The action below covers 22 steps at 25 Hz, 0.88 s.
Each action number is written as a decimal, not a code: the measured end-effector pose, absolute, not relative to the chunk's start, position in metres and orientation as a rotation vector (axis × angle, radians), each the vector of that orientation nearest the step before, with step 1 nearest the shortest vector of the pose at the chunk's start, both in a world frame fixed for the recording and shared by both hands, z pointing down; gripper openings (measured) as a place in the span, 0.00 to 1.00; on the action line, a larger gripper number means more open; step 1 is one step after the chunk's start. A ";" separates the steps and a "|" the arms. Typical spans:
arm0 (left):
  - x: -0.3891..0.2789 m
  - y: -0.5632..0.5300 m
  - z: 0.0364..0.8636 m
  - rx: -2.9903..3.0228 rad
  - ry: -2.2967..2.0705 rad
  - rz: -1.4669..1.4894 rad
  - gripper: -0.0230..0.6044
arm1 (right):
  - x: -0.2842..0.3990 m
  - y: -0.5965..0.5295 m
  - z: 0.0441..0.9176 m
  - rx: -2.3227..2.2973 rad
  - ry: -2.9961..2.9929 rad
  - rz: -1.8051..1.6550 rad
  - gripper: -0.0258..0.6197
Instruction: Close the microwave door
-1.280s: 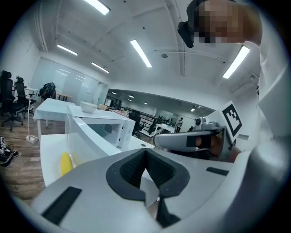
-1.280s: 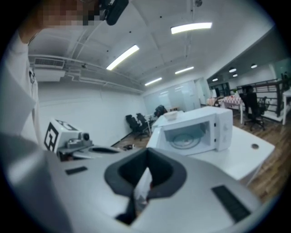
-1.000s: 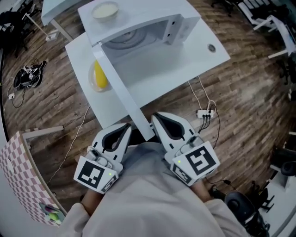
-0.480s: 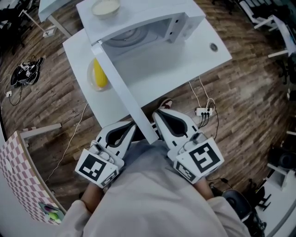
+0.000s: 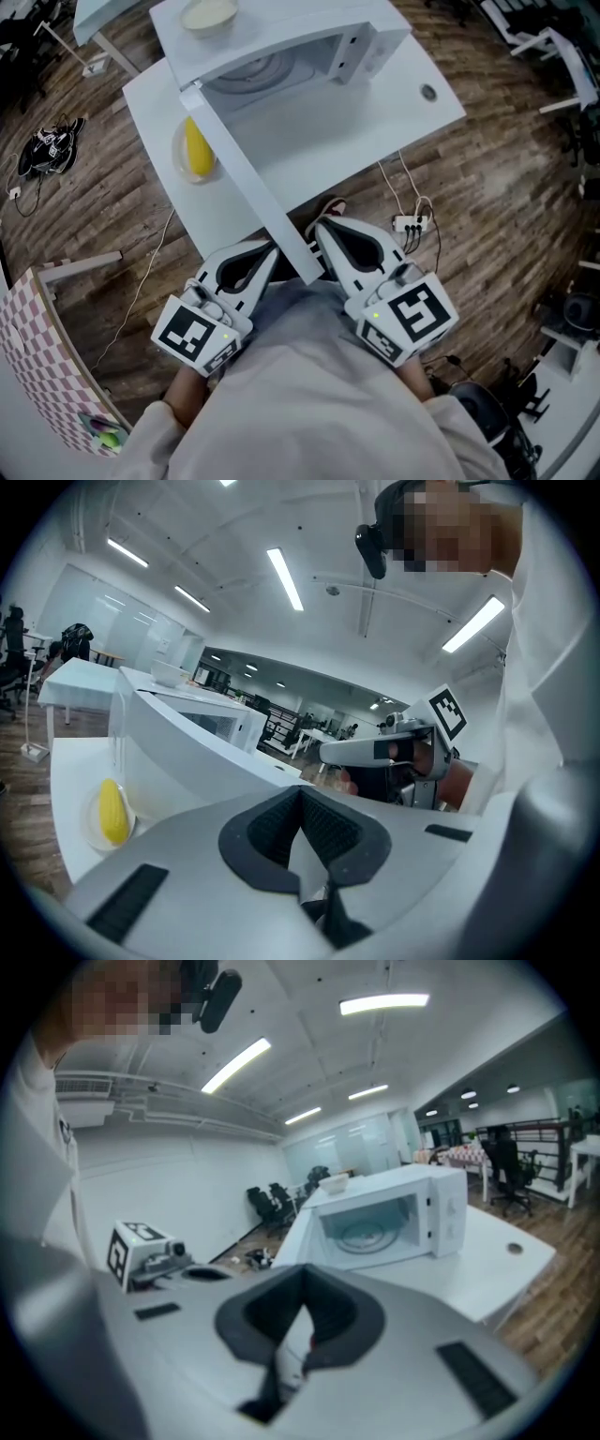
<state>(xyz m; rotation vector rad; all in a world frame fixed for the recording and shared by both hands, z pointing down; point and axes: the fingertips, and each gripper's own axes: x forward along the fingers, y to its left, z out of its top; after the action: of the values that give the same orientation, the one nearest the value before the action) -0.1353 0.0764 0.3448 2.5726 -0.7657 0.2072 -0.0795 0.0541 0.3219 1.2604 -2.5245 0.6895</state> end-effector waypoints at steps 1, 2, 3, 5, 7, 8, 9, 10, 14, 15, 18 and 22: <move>-0.135 0.076 0.345 2.570 -0.763 0.205 0.06 | -0.078 0.055 0.323 1.265 -2.523 0.695 0.07; -0.134 0.076 0.345 2.571 -0.763 0.204 0.06 | -0.077 0.056 0.324 1.271 -2.521 0.699 0.07; -0.134 0.075 0.345 2.572 -0.765 0.205 0.06 | -0.076 0.057 0.324 1.276 -2.521 0.703 0.07; -0.133 0.074 0.345 2.571 -0.773 0.209 0.06 | -0.073 0.058 0.325 1.286 -2.520 0.707 0.07; -0.132 0.075 0.345 2.568 -0.779 0.215 0.06 | -0.071 0.059 0.324 1.294 -2.521 0.712 0.07; -0.131 0.075 0.345 2.567 -0.780 0.217 0.06 | -0.070 0.060 0.324 1.297 -2.520 0.714 0.07; -0.131 0.075 0.345 2.567 -0.781 0.218 0.06 | -0.068 0.061 0.324 1.300 -2.520 0.714 0.07; -0.130 0.074 0.344 2.567 -0.782 0.217 0.06 | -0.067 0.061 0.324 1.304 -2.520 0.714 0.07; -0.126 0.072 0.345 2.564 -0.786 0.210 0.06 | -0.061 0.061 0.325 1.319 -2.519 0.723 0.07; -0.125 0.072 0.345 2.564 -0.785 0.210 0.06 | -0.060 0.061 0.325 1.322 -2.517 0.725 0.07; -0.122 0.070 0.345 2.563 -0.780 0.213 0.06 | -0.056 0.060 0.325 1.334 -2.513 0.729 0.07; -0.117 0.067 0.345 2.562 -0.773 0.214 0.06 | -0.051 0.059 0.325 1.349 -2.507 0.737 0.07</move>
<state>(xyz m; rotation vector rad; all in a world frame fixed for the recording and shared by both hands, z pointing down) -0.1174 0.0669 0.3445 2.5622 -0.7735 0.2136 -0.0505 0.0591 0.3250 1.3492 -2.5071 0.7373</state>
